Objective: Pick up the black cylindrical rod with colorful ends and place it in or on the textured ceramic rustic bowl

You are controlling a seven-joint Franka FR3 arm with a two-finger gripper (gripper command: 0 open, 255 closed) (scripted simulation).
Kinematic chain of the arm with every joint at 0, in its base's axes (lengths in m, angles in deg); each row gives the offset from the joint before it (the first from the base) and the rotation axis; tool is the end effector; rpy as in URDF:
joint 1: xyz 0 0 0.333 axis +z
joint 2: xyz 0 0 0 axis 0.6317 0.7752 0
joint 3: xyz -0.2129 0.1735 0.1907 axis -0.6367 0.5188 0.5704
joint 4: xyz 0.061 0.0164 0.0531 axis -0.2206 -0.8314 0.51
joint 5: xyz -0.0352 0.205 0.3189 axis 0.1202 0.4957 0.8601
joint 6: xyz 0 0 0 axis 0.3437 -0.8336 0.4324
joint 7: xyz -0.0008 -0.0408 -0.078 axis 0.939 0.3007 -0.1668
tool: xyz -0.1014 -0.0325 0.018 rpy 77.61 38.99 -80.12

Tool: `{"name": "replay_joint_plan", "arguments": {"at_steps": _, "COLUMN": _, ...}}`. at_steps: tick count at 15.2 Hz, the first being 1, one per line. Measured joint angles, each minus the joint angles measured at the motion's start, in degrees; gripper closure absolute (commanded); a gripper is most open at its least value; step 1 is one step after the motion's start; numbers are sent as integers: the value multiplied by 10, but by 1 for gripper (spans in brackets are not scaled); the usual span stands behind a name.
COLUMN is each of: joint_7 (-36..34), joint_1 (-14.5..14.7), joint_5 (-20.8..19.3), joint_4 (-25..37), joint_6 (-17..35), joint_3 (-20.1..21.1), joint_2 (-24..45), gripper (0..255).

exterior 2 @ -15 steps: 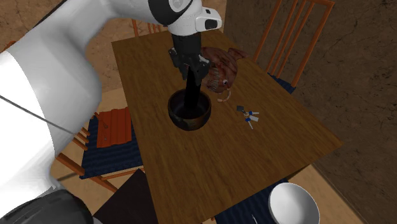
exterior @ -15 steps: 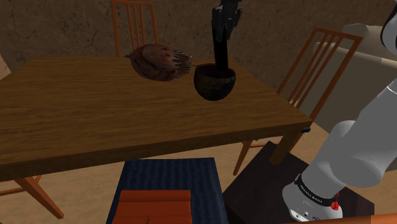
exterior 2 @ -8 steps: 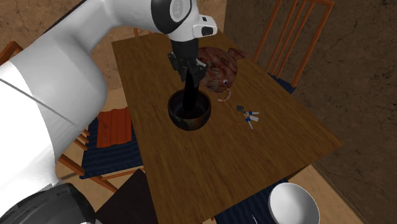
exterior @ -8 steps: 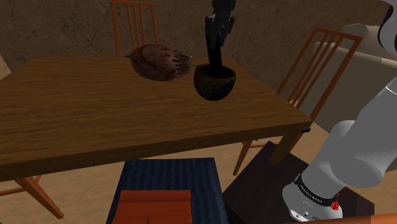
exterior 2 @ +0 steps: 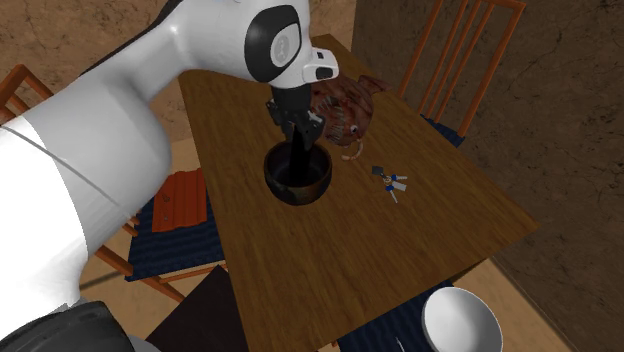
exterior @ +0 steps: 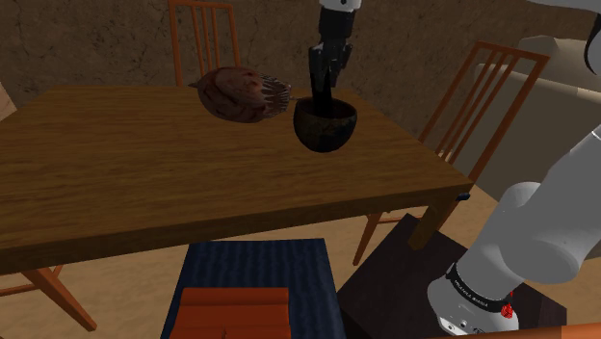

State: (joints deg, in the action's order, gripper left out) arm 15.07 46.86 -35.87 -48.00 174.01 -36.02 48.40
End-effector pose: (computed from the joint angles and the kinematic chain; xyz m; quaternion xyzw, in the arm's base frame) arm 0.4968 0.0843 0.6586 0.9995 0.0067 0.0199 0.0236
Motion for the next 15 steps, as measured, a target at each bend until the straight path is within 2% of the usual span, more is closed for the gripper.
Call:
{"name": "replay_joint_plan", "arguments": {"at_steps": 3, "joint_7": 0, "joint_1": 0, "joint_5": 0, "joint_4": -27, "joint_6": 23, "joint_3": -1, "joint_2": -4, "gripper": 255}}
{"name": "replay_joint_plan", "arguments": {"at_steps": 9, "joint_7": -1, "joint_1": 0, "joint_5": 0, "joint_4": -32, "joint_6": 28, "joint_3": 0, "joint_2": -5, "gripper": 255}}
{"name": "replay_joint_plan", "arguments": {"at_steps": 10, "joint_7": -1, "joint_1": 0, "joint_5": 0, "joint_4": -32, "joint_6": 28, "joint_3": 0, "joint_2": -5, "gripper": 0}}
{"name": "replay_joint_plan", "arguments": {"at_steps": 15, "joint_7": -1, "joint_1": 0, "joint_5": 0, "joint_4": -33, "joint_6": 28, "joint_3": 0, "joint_2": -5, "gripper": 0}}
